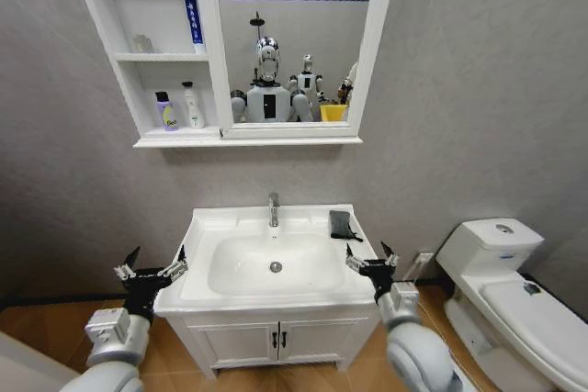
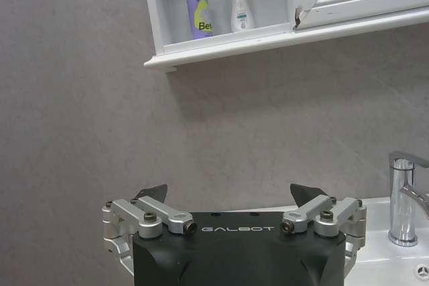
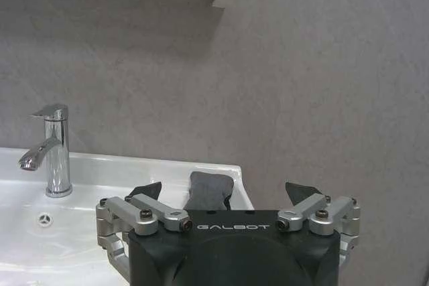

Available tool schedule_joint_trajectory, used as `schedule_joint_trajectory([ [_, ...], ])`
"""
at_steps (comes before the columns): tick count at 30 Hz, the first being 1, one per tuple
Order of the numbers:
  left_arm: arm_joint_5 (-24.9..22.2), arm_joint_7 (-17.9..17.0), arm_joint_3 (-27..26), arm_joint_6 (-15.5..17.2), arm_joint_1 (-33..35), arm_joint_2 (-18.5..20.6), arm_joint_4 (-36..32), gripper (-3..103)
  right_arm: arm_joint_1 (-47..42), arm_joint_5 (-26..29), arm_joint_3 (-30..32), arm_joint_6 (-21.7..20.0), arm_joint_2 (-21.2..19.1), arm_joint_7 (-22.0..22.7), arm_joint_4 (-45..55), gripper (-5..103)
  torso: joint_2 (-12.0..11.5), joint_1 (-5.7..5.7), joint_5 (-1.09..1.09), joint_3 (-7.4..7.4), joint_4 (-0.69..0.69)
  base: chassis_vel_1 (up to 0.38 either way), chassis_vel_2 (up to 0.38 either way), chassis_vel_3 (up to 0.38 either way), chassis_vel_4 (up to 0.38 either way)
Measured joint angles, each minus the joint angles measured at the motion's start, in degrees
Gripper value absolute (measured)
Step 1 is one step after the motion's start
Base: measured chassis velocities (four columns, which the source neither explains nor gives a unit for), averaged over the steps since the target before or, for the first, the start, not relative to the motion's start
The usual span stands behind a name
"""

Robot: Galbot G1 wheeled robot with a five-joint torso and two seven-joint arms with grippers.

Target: Move facial cleanser and shampoo from washbasin to cabinet, then wipe washbasin with towel.

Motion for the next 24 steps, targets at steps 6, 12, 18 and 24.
schedule_joint_trajectory([
  [6,0.00,0.00,0.00,0.00,0.00,0.00,0.00,100,-4.67,-1.88,0.47,-0.83,0.22,0.56,4.71,100,0.00,0.00,-0.01,0.00,0.01,0.000,0.000,0.000,0.000],
  [12,0.00,0.00,0.00,0.00,0.00,0.00,0.00,100,-4.52,-2.80,-0.85,-2.31,0.35,2.07,6.23,100,-0.02,0.03,0.00,0.01,0.02,0.007,-0.008,-0.021,0.007],
  [18,0.00,0.00,0.00,0.00,0.00,0.00,0.00,100,-5.16,-3.44,-0.83,-2.05,0.09,2.24,6.27,100,-0.02,0.05,0.02,0.02,0.00,0.089,-0.086,-0.088,0.066],
  [24,0.00,0.00,0.00,0.00,0.00,0.00,0.00,100,-5.95,-4.20,-0.91,-1.41,0.22,2.33,6.51,100,-0.02,0.02,0.03,0.01,0.00,0.175,-0.164,-0.183,0.178],
])
